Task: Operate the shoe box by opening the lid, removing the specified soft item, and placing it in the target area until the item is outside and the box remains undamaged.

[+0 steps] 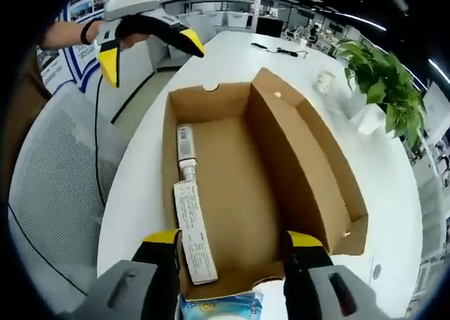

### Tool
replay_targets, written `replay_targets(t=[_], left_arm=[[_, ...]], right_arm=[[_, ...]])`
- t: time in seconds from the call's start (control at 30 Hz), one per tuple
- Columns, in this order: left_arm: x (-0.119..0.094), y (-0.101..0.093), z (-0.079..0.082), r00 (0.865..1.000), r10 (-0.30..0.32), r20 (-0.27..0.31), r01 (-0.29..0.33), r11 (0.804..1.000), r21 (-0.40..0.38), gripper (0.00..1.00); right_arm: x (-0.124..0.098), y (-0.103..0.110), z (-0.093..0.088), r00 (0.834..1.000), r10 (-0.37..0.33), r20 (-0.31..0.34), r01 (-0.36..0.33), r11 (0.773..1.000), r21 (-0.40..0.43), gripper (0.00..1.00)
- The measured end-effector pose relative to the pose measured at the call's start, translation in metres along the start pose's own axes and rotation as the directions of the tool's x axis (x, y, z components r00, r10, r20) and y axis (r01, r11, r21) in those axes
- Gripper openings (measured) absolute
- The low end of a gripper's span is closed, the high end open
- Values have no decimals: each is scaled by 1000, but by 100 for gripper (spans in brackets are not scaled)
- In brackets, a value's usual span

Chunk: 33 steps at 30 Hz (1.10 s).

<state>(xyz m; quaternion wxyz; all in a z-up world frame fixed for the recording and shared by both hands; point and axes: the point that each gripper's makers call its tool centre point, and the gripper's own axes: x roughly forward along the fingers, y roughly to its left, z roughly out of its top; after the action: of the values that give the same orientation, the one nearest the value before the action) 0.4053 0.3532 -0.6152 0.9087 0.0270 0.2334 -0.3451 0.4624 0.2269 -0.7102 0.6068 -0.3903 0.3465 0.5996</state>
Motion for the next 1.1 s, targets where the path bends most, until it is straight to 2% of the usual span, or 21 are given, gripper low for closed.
replay_targets(t=[0.13,0.37,0.57,0.63,0.73,0.87,1.1], left_arm=[[2,0,0,1000,-3,1,3,1000,-7,63],[2,1,3,1000,-3,5,3,1000,-3,62],[0,6,1,1000,8,7,-8,1000,-15,62],[0,6,0,1000,9,7,-9,1000,-16,62],[1,4,-2,1000,8,6,-8,1000,-24,62],[3,3,-3,1000,4,3,-3,1000,-24,62],[5,6,0,1000,5,9,-4,1000,-26,62]], right_arm=[[10,-2,-9,997,11,-81,-18,996,-91,58],[20,-2,-5,995,25,-97,-36,992,-121,58],[19,-10,-4,996,13,-85,-22,994,-105,60],[18,-10,-4,997,11,-82,-20,994,-111,56],[20,1,-2,995,66,-72,-73,992,-107,57],[24,3,-1,993,83,-78,-92,989,-112,54],[24,-3,1,993,73,-90,-84,988,-131,57]])
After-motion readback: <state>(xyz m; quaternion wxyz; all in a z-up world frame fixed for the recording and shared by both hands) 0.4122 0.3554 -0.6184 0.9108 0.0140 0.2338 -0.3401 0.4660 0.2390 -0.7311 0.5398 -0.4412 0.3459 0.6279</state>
